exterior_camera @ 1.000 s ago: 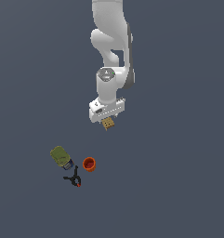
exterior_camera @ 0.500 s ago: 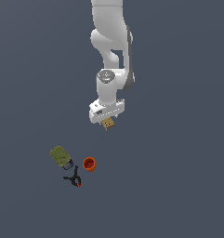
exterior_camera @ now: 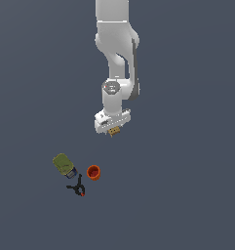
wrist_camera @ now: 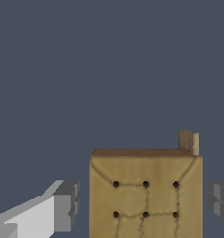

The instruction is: Pick up a designated object from a clutter of objects.

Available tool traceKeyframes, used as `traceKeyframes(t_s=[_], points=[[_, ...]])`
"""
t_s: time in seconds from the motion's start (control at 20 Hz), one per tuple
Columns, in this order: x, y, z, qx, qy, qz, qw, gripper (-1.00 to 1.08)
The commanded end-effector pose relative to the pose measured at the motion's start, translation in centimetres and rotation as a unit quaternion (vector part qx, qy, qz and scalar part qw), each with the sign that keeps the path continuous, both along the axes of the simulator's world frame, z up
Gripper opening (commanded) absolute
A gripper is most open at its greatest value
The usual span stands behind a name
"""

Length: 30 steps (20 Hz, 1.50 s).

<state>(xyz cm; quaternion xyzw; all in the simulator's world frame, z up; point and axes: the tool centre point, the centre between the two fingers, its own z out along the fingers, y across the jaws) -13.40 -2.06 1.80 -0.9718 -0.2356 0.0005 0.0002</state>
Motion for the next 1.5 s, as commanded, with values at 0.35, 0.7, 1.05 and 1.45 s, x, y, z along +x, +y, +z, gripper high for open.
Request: traceKeyframes(t_s=[0.35,0.7,1.05,1.45], points=[[0.1,0.0,-0.7,0.0,-0.001,0.0,1.0,1.0],[0.1,0.0,-0.7,0.0,-0.001,0.0,1.0,-1.0],[0.2,0.1,-0.6,0.0,0.0,0.0,1.0,-1.0],[1.3,1.0,1.5,0.0,0.0,0.0,1.0,-1.0]])
